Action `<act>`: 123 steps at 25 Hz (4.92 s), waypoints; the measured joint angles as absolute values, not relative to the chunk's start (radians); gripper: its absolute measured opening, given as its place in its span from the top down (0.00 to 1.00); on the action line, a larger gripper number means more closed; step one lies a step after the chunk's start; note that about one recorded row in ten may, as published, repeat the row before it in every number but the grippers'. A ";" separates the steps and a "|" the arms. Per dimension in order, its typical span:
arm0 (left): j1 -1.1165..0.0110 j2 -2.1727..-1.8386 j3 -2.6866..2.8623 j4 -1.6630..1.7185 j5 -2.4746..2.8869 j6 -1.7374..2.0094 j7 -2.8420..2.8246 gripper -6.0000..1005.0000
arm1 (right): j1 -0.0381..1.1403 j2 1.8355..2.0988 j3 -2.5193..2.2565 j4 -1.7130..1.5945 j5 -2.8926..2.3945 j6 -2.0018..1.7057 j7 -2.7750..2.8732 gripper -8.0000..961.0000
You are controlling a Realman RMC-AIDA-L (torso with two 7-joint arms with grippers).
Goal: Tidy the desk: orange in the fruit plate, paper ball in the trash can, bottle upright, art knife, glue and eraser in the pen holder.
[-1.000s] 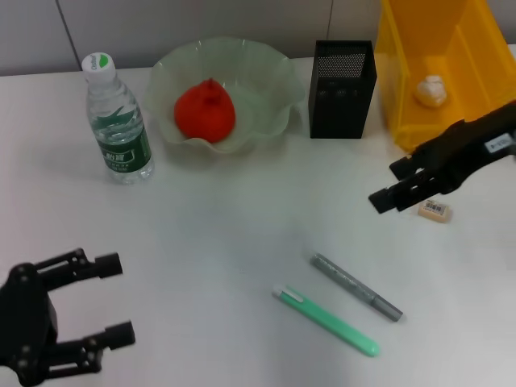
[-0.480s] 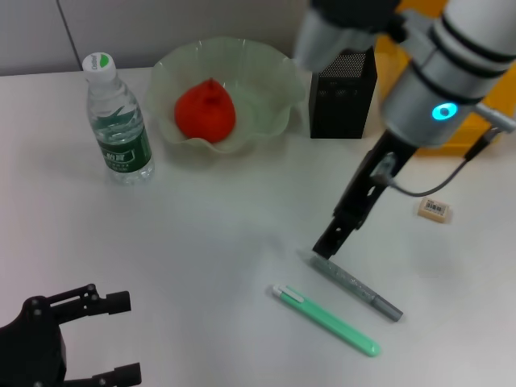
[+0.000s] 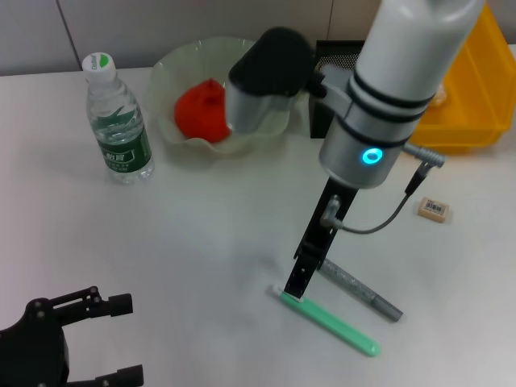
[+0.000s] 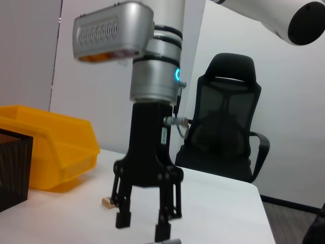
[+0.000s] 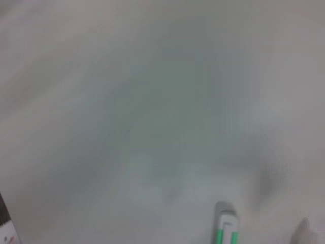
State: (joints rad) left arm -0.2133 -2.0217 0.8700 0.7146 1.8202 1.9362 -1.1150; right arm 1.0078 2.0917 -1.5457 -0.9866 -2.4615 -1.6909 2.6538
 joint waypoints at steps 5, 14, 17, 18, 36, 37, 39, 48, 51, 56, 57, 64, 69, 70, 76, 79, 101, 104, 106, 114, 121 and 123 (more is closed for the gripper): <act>-0.212 -2.022 0.868 0.713 1.821 1.932 -1.115 0.20 | 1.024 2.092 -1.657 -0.950 -2.431 -1.637 2.698 0.30; -0.223 -2.019 0.874 0.683 1.821 1.914 -1.102 0.20 | 1.033 2.092 -1.803 -0.923 -2.372 -1.555 2.784 0.33; -0.224 -2.019 0.876 0.679 1.821 1.910 -1.101 0.20 | 1.044 2.092 -1.852 -0.912 -2.368 -1.523 2.812 0.33; -0.224 -2.019 0.876 0.677 1.821 1.909 -1.101 0.20 | 1.048 2.092 -1.866 -0.908 -2.368 -1.510 2.819 0.34; -0.225 -2.025 0.868 0.672 1.844 1.899 -1.088 0.20 | 1.080 2.092 -1.959 -0.847 -2.290 -1.421 2.827 0.41; -0.225 -2.025 0.868 0.672 1.844 1.899 -1.088 0.20 | 1.080 2.092 -1.959 -0.847 -2.290 -1.421 2.827 0.43; -0.225 -2.025 0.868 0.672 1.844 1.899 -1.087 0.20 | 1.080 2.092 -1.960 -0.845 -2.290 -1.419 2.827 0.47; -0.226 -2.026 0.868 0.672 1.844 1.899 -1.088 0.20 | 1.080 2.092 -2.003 -0.843 -2.278 -1.404 2.836 0.49; -0.226 -2.026 0.868 0.672 1.844 1.898 -1.088 0.20 | 1.080 2.092 -2.003 -0.846 -2.277 -1.403 2.836 0.51; -0.226 -2.026 0.868 0.672 1.844 1.898 -1.088 0.20 | 1.080 2.092 -2.011 -0.842 -2.277 -1.403 2.834 0.53; -0.226 -2.026 0.868 0.672 1.844 1.898 -1.088 0.20 | 1.080 2.092 -2.011 -0.842 -2.277 -1.403 2.834 0.54; -0.226 -2.025 0.868 0.672 1.844 1.897 -1.088 0.20 | 1.065 2.089 -1.998 -0.883 -2.282 -1.441 2.827 0.75; -0.224 -2.025 0.867 0.672 1.844 1.898 -1.088 0.20 | 0.996 2.081 -1.820 -1.024 -2.389 -1.544 2.801 0.81; -0.224 -2.025 0.867 0.672 1.844 1.898 -1.088 0.20 | 0.978 2.081 -1.769 -1.063 -2.418 -1.568 2.790 0.82; -0.223 -2.026 0.865 0.672 1.844 1.897 -1.088 0.20 | 0.859 2.078 -1.380 -1.351 -2.522 -1.680 2.659 0.81; -0.224 -2.026 0.865 0.672 1.844 1.897 -1.088 0.20 | 0.832 2.077 -1.287 -1.413 -2.519 -1.675 2.606 0.80; -0.229 -2.031 0.862 0.663 1.838 1.891 -1.088 0.20 | 0.640 2.076 -0.992 -1.242 -2.106 -1.079 1.910 0.76; -0.229 -2.032 0.862 0.663 1.838 1.891 -1.088 0.20 | 0.645 2.076 -0.979 -1.202 -2.088 -1.050 1.871 0.75; -0.229 -2.033 0.862 0.663 1.838 1.891 -1.088 0.20 | 0.648 2.074 -0.974 -1.148 -2.057 -0.999 1.821 0.75; -0.229 -2.036 0.862 0.663 1.838 1.891 -1.088 0.20 | 0.675 2.056 -0.953 -1.009 -1.976 -0.939 1.739 0.73; -0.229 -2.040 0.862 0.663 1.839 1.891 -1.088 0.20 | 0.686 2.060 -0.950 -0.934 -1.975 -0.885 1.703 0.72; -0.229 -2.040 0.862 0.663 1.839 1.891 -1.088 0.20 | 0.686 2.061 -0.951 -0.930 -1.975 -0.881 1.703 0.71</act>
State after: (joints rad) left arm -0.2286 -2.0403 0.8621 0.6627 1.8392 1.8914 -1.0876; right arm 0.6865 2.0607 -0.9511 -0.9298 -1.9748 -0.8811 1.7033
